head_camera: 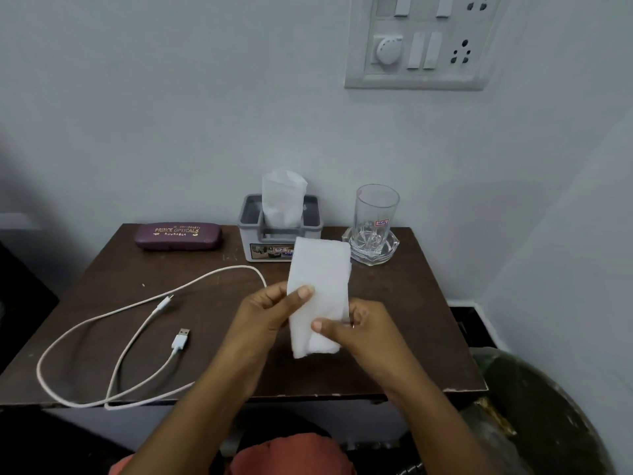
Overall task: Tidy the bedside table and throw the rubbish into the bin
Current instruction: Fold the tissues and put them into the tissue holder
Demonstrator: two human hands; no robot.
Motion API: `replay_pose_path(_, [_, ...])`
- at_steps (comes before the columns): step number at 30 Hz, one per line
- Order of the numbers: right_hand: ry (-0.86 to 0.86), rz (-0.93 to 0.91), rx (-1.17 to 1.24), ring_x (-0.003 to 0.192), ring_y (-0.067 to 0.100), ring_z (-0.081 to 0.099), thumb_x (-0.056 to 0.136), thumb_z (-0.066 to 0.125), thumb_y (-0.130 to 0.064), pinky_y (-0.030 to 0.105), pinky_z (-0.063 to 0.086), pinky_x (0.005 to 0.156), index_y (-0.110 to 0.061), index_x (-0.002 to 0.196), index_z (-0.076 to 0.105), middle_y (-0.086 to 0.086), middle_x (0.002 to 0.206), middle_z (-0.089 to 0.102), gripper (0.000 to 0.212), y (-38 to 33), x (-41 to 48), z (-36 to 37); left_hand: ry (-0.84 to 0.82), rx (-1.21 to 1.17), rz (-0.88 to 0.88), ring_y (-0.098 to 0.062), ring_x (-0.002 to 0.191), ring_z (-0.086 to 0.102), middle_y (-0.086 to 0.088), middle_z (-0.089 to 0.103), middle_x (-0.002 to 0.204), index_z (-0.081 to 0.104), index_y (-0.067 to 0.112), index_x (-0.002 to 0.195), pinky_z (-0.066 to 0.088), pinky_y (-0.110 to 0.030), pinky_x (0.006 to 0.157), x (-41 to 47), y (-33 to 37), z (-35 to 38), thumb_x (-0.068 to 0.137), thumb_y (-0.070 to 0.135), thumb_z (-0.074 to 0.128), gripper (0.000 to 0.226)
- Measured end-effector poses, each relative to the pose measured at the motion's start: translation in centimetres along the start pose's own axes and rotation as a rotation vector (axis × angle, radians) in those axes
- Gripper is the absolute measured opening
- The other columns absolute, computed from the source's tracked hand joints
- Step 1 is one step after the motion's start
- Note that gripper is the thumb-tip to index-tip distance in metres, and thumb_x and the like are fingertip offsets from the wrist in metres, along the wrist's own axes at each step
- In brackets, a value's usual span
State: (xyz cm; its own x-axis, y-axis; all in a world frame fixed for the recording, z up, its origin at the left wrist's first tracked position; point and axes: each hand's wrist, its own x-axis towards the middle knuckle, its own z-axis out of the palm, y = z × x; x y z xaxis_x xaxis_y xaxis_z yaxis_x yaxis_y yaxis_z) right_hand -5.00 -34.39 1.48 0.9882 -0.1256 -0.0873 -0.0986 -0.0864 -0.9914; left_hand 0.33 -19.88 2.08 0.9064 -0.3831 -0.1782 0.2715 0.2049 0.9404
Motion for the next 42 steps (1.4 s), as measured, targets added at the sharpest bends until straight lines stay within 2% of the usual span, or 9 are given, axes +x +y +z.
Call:
replay_pose_path(3, [0.055,-0.072,-0.155,0.076,0.007,0.069,0.079,0.071,-0.005,0.016,0.050,0.067,-0.011,0.091,0.071,0.000,0.088,0.075,0.013,-1.2,2.6,0.1,0.008,0.102,0.209,-0.010,0.082,0.070,-0.002,0.076,0.088,0.069,0.002,0.096,0.054,-0.018,0.070,1.5,2.9,-1.2,0.083,0.009,0.059,0.018])
replay_pose_path(8, [0.221,-0.340,-0.538,0.079,0.014,0.059,0.077,0.072,-0.007,0.009,0.038,0.054,-0.003,0.102,0.068,0.009,0.090,0.069,0.025,-6.9,9.9,1.1,0.025,0.377,0.509,0.009,0.054,0.061,0.018,0.070,0.061,0.066,-0.003,0.098,0.044,-0.004,0.054,6.6,9.5,-2.6,0.086,0.000,0.058,0.015])
replay_pose_path(12, [0.205,-0.340,-0.685,0.091,0.030,0.064,0.078,0.071,-0.007,0.032,0.051,0.074,0.002,0.105,0.064,0.018,0.103,0.067,0.029,-7.9,15.5,2.4,0.044,0.503,0.565,0.002,0.080,0.068,0.020,0.073,0.074,0.069,0.014,0.088,0.050,-0.012,0.075,10.6,11.6,-4.9,0.083,0.009,0.066,0.007])
replay_pose_path(15, [0.147,-0.339,-0.863,0.095,0.036,0.062,0.078,0.069,-0.009,0.044,0.052,0.082,0.005,0.104,0.064,0.022,0.105,0.065,0.030,-6.4,17.2,3.3,0.053,0.561,0.571,0.004,0.077,0.067,0.022,0.071,0.072,0.069,0.016,0.085,0.050,-0.011,0.074,12.4,10.6,-6.7,0.083,0.009,0.067,0.008])
replay_pose_path(26, [0.283,-0.379,-1.014,0.102,0.041,0.054,0.081,0.065,-0.013,0.039,0.045,0.086,0.000,0.103,0.061,0.018,0.100,0.067,0.026,-3.4,17.8,4.6,0.073,0.594,0.600,-0.011,0.089,0.068,0.014,0.072,0.085,0.068,0.029,0.083,0.054,-0.029,0.086,14.3,8.5,-7.8,0.083,0.014,0.067,0.015])
replay_pose_path(33, [0.049,-0.229,-1.206,0.115,0.034,0.049,0.091,0.059,-0.026,0.038,0.026,0.104,0.000,0.107,0.063,0.016,0.110,0.062,0.031,-4.7,17.3,4.3,0.051,0.667,0.556,-0.032,0.089,0.067,-0.016,0.071,0.090,0.068,0.026,0.084,0.054,-0.044,0.086,14.4,8.3,-7.9,0.080,0.012,0.071,0.015])
replay_pose_path(38, [0.036,-0.212,-0.969,0.110,0.033,0.055,0.081,0.068,-0.017,0.039,0.041,0.098,-0.017,0.131,0.048,0.013,0.112,0.063,0.053,-6.7,17.1,2.9,0.066,0.771,0.531,-0.031,0.079,0.065,-0.020,0.069,0.088,0.069,0.010,0.091,0.054,-0.040,0.078,14.8,7.9,-7.8,0.078,0.016,0.073,0.015])
replay_pose_path(40, [0.035,-0.241,-0.936,0.107,0.034,0.058,0.080,0.069,-0.015,0.045,0.043,0.097,-0.015,0.131,0.047,0.015,0.114,0.064,0.055,-6.6,17.1,2.6,0.064,0.834,0.534,-0.021,0.076,0.064,-0.014,0.069,0.085,0.068,0.011,0.092,0.053,-0.024,0.067,14.9,7.8,-7.6,0.079,0.018,0.072,0.015])
replay_pose_path(42, [0.016,-0.253,-0.979,0.108,0.034,0.057,0.081,0.069,-0.017,0.042,0.042,0.097,-0.013,0.127,0.050,0.015,0.114,0.063,0.049,-6.2,17.0,2.7,0.060,0.919,0.545,-0.021,0.079,0.065,-0.009,0.069,0.082,0.067,0.012,0.088,0.051,-0.025,0.066,15.0,7.6,-7.3,0.080,0.019,0.071,0.011])
